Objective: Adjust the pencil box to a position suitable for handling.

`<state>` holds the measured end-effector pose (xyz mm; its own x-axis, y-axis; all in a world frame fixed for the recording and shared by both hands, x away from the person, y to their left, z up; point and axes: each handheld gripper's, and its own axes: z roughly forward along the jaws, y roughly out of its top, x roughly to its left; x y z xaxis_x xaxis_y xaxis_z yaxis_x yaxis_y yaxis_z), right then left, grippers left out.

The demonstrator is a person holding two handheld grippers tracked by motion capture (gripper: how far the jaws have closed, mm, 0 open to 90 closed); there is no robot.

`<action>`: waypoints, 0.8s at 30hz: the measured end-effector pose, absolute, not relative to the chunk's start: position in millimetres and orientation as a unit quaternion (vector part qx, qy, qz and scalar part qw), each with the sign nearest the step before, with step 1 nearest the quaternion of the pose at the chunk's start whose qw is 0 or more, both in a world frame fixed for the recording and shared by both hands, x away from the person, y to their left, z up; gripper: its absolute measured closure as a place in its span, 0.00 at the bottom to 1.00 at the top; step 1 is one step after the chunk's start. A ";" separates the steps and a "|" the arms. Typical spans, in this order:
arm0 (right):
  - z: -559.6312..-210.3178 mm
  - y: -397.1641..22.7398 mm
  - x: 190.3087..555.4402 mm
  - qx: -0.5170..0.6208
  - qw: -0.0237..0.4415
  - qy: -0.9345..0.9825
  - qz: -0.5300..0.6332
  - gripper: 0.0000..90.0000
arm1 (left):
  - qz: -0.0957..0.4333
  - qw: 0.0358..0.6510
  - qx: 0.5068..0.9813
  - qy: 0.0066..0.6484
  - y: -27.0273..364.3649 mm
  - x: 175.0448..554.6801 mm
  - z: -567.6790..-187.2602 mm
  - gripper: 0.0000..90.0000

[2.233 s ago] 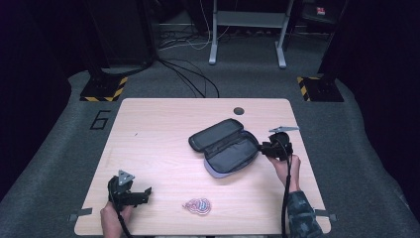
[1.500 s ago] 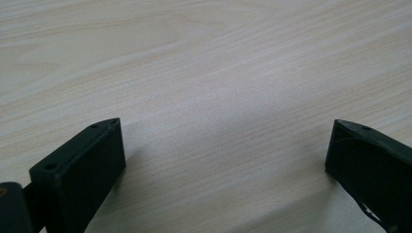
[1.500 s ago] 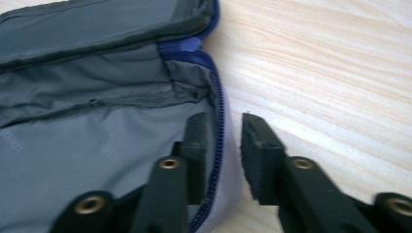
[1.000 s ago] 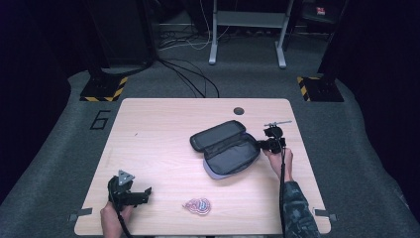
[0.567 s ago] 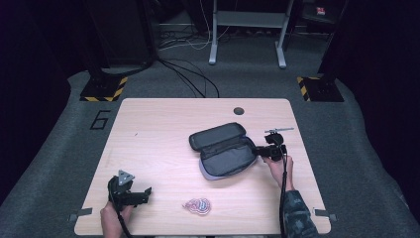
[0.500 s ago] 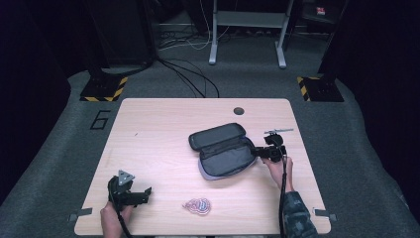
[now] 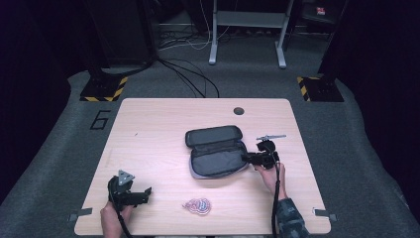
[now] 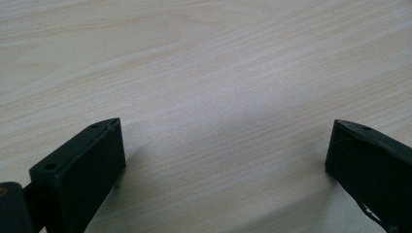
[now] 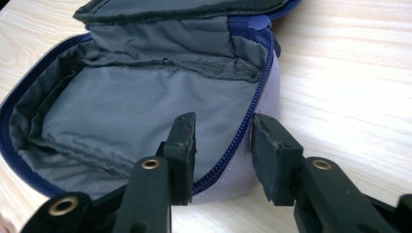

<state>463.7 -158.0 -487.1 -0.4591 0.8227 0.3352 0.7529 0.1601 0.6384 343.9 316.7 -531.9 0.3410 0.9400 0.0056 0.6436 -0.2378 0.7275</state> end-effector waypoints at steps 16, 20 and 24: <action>-491.3 -138.7 448.9 0.484 0.017 0.774 0.407 0.52 | 0.230 0.323 0.752 0.526 316.6 343.9 -532.0 0.01; -490.1 -142.0 445.0 0.483 0.034 0.772 0.413 0.38 | 0.230 0.323 0.752 0.526 316.6 343.9 -532.0 0.01; -485.5 -156.3 436.0 0.486 0.064 0.764 0.420 0.25 | 0.230 0.323 0.752 0.526 316.6 343.9 -532.0 0.01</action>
<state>436.0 -156.3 -485.5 -0.5201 0.7955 0.3110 0.6884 0.1749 0.7039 343.9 316.6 -532.0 0.3401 0.9404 0.0063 0.6431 -0.2375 0.7280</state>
